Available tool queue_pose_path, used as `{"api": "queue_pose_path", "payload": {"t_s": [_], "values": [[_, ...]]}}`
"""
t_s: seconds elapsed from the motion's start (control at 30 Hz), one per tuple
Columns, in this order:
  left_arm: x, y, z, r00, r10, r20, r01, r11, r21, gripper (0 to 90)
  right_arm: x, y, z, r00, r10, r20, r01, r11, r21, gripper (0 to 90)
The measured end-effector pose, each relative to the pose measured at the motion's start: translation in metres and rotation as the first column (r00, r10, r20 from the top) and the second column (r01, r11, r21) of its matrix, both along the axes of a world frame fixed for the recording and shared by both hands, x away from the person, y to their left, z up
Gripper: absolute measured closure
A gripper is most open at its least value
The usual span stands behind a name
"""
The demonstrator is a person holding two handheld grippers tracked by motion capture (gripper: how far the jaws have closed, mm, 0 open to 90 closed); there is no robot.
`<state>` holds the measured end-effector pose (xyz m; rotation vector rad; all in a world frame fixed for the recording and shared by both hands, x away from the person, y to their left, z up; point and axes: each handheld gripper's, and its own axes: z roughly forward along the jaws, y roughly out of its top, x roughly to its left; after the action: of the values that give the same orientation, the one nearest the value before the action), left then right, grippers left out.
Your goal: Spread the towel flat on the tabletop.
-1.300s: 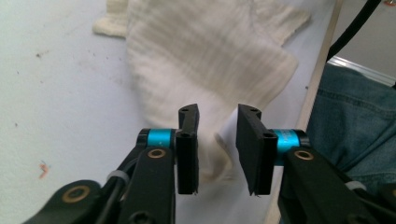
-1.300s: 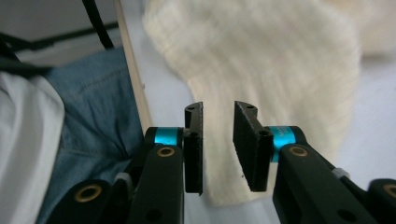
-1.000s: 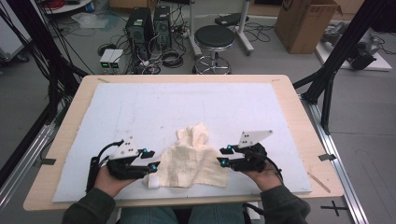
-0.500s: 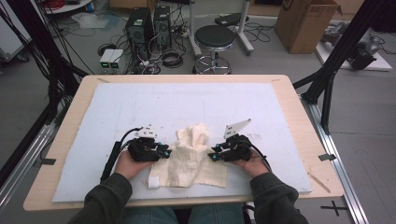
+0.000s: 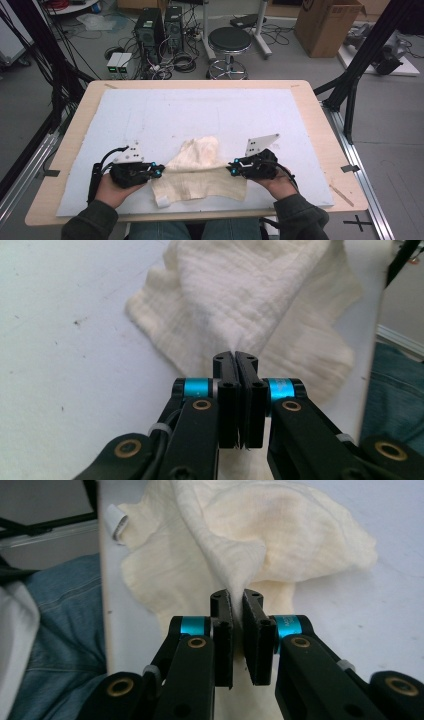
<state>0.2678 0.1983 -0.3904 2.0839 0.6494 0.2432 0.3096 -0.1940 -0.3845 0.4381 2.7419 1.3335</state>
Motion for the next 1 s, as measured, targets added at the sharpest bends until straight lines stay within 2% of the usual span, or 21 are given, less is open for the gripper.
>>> {"api": "queue_pose_path", "payload": {"t_s": [0.1, 0.2, 0.23, 0.27, 0.37, 0.5, 0.57, 0.63, 0.7, 0.77, 0.83, 0.9, 1.0], "values": [[-0.015, 0.006, -0.002, 0.9999, -0.012, 0.0, 0.012, 0.9999, 0.004, 87.6, -0.011, 0.006, -0.004, 0.9995, 0.031, -0.011, -0.031, 0.999, -0.011, 83.9], [-0.022, 0.009, -0.01, 0.9994, -0.03, -0.02, 0.03, 0.9995, 0.004, 85.9, -0.019, 0.015, -0.016, 0.9961, 0.072, -0.05, -0.074, 0.996, -0.049, 81.5], [-0.022, 0.009, -0.011, 0.9994, -0.024, -0.024, 0.024, 0.9997, -0.006, 80.6, -0.021, 0.018, -0.018, 0.9945, 0.081, -0.065, -0.085, 0.995, -0.056, 76.9], [-0.021, 0.01, -0.012, 0.9995, -0.016, -0.028, 0.015, 0.9997, -0.019, 75.5, -0.021, 0.019, -0.018, 0.9943, 0.088, -0.061, -0.091, 0.994, -0.054, 73.6], [-0.012, 0.013, -0.008, 0.9996, 0.015, -0.022, -0.016, 0.9986, -0.051, 65.8, -0.017, 0.017, -0.01, 0.9931, 0.099, -0.062, -0.099, 0.995, 0.003, 67.1], [0.012, 0.007, -0.002, 0.9983, 0.058, -0.006, -0.058, 0.9959, -0.07, 59.9, -0.004, 0.013, 0.006, 0.9979, 0.052, -0.039, -0.05, 0.997, 0.056, 65.1], [0.027, 0.0, -0.003, 0.997, 0.077, -0.012, -0.078, 0.9935, -0.084, 59.0, 0.01, 0.012, 0.006, 0.9997, 0.003, -0.024, -0.002, 0.998, 0.062, 65.4], [0.041, -0.008, -0.006, 0.9944, 0.105, -0.004, -0.105, 0.9921, -0.069, 59.0, 0.022, 0.014, 0.001, 0.9986, -0.035, -0.04, 0.038, 0.998, 0.055, 65.8], [0.054, -0.017, -0.013, 0.9932, 0.113, -0.029, -0.115, 0.9907, -0.073, 58.5, 0.034, 0.019, -0.009, 0.9963, -0.06, -0.062, 0.062, 0.998, 0.027, 65.7], [0.064, -0.024, -0.021, 0.9921, 0.117, -0.046, -0.118, 0.9925, -0.029, 57.6, 0.043, 0.024, -0.02, 0.9942, -0.066, -0.085, 0.067, 0.998, 0.002, 65.4], [0.071, -0.028, -0.03, 0.9898, 0.122, -0.073, -0.121, 0.9925, 0.014, 56.5, 0.049, 0.03, -0.031, 0.9926, -0.066, -0.102, 0.062, 0.997, -0.042, 64.3], [0.076, -0.03, -0.037, 0.9872, 0.13, -0.093, -0.125, 0.9908, 0.052, 55.9, 0.052, 0.035, -0.039, 0.9905, -0.064, -0.121, 0.057, 0.997, -0.06, 63.9], [0.081, -0.033, -0.044, 0.9861, 0.133, -0.1, -0.124, 0.9885, 0.086, 57.0, 0.055, 0.042, -0.049, 0.9909, -0.061, -0.12, 0.05, 0.994, -0.096, 65.6]]}}
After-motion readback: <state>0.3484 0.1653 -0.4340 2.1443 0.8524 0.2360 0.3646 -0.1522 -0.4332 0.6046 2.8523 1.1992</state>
